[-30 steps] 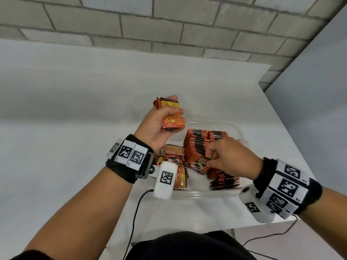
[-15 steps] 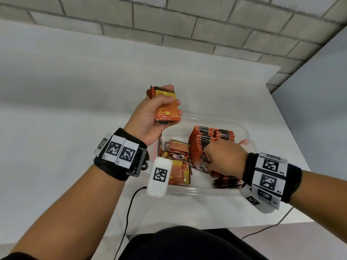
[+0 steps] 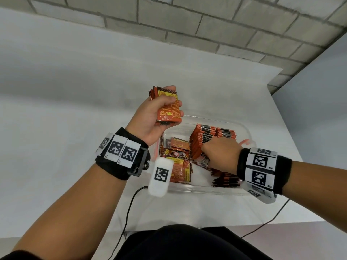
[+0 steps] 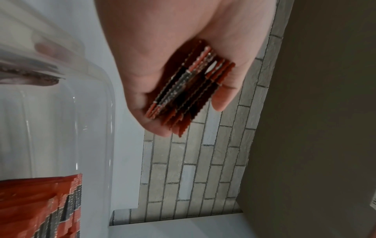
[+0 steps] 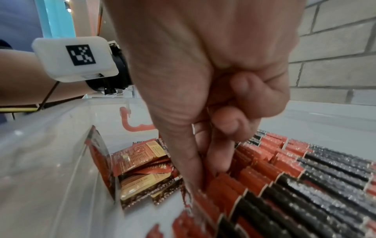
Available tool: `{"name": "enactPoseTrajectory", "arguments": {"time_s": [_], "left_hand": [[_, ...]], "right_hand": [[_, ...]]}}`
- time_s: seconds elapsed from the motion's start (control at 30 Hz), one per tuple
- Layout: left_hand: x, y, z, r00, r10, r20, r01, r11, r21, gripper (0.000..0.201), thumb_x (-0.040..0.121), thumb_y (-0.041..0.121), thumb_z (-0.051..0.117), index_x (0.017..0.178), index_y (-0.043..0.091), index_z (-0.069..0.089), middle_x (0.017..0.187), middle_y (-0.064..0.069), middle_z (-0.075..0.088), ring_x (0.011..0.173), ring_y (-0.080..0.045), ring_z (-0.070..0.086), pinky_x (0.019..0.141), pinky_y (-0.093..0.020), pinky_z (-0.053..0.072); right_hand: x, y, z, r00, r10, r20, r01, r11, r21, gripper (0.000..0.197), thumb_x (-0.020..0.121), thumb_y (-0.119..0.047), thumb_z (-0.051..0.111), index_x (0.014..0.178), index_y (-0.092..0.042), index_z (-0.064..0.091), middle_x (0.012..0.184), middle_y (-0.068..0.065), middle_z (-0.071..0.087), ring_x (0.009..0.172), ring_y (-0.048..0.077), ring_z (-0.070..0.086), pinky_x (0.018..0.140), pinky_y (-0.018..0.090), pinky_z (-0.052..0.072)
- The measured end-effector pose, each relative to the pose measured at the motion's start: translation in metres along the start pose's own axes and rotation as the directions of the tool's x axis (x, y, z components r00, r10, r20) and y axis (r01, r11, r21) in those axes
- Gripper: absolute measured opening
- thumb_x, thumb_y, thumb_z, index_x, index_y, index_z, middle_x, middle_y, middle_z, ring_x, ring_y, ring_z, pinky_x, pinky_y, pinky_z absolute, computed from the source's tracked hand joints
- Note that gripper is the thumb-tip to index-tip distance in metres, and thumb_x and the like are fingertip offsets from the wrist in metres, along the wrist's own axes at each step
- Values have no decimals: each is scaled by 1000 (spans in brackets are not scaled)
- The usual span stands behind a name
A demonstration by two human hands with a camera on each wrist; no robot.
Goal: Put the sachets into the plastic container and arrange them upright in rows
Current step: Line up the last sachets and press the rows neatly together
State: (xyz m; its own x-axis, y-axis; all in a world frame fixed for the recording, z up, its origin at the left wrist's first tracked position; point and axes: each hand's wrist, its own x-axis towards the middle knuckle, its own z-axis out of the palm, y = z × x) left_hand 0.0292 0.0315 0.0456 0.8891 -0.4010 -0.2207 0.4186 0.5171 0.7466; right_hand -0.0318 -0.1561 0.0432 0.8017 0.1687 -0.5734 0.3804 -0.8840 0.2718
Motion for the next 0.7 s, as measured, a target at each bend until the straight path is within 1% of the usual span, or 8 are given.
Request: {"name": "enactPoseTrajectory", "arguments": {"time_s": [0.13, 0.2, 0.3, 0.37, 0.47, 0.53, 0.57, 0.7], "left_hand": [[-1, -1, -2, 1000, 4, 1, -4, 1000, -3, 23, 91, 10, 50, 110, 20, 60, 86, -6, 64, 71, -20, 63, 66, -30, 53], [-2, -1, -2, 1000, 4, 2, -4, 1000, -3, 23, 92, 10, 50, 109, 20, 60, 86, -5, 64, 71, -20, 63, 65, -29, 53], [-1, -2, -3, 1000, 0, 3, 0, 1000, 1, 23, 91, 10, 50, 110, 20, 60, 86, -5, 64, 72, -20, 63, 66, -30, 53], [-1, -2, -3, 1000, -4, 4, 4, 1000, 1, 23, 91, 10, 51, 110, 20, 60, 86, -5, 64, 72, -20, 64, 66, -30, 53], [-1, -3, -2, 1000, -9, 3, 9, 1000, 5, 23, 91, 11, 51, 109, 20, 60, 86, -5, 64, 72, -20, 64, 66, -30, 53], [0, -3, -1, 1000, -11, 7, 11, 1000, 8, 22, 91, 10, 51, 109, 20, 61, 86, -5, 64, 72, -19, 64, 66, -30, 53], [0, -3, 0, 1000, -13, 9, 13, 1000, 10, 22, 91, 10, 50, 108, 20, 61, 86, -5, 64, 72, -19, 64, 65, -30, 53], [1, -3, 2, 1000, -17, 22, 17, 1000, 10, 21, 91, 10, 51, 107, 20, 61, 85, -5, 64, 71, -20, 63, 64, -29, 53]], "right_hand": [[-1, -2, -1, 1000, -19, -4, 19, 999, -33, 18, 89, -3, 46, 98, -7, 61, 77, 3, 50, 66, 21, 50, 53, 28, 37], [-1, -2, 0, 1000, -30, -8, 30, 999, -44, 19, 90, -3, 45, 100, -8, 61, 80, 4, 51, 68, 22, 50, 57, 30, 38], [-1, 0, 2, 999, -35, -19, 34, 998, -49, 20, 90, -5, 45, 102, -10, 60, 89, 6, 60, 71, 23, 52, 58, 30, 39], [0, 2, 3, 999, -28, -25, 27, 998, -56, 19, 90, -6, 47, 103, -10, 59, 89, 6, 61, 69, 22, 51, 56, 30, 38], [0, 4, 4, 999, -16, -34, 14, 998, -64, 15, 90, -10, 50, 103, -12, 57, 85, 4, 59, 69, 21, 52, 49, 27, 34], [0, 6, 5, 999, -2, -45, 0, 999, -49, 12, 90, -13, 53, 102, -13, 54, 80, 2, 52, 68, 20, 49, 44, 25, 26], [0, 7, 6, 999, 3, -54, -5, 999, -40, 11, 90, -14, 54, 101, -13, 53, 78, 1, 48, 68, 20, 48, 44, 24, 25], [-2, 10, 7, 997, 0, -80, -1, 1000, -18, 10, 89, -18, 56, 93, -15, 48, 78, -1, 46, 67, 20, 48, 51, 28, 34]]}}
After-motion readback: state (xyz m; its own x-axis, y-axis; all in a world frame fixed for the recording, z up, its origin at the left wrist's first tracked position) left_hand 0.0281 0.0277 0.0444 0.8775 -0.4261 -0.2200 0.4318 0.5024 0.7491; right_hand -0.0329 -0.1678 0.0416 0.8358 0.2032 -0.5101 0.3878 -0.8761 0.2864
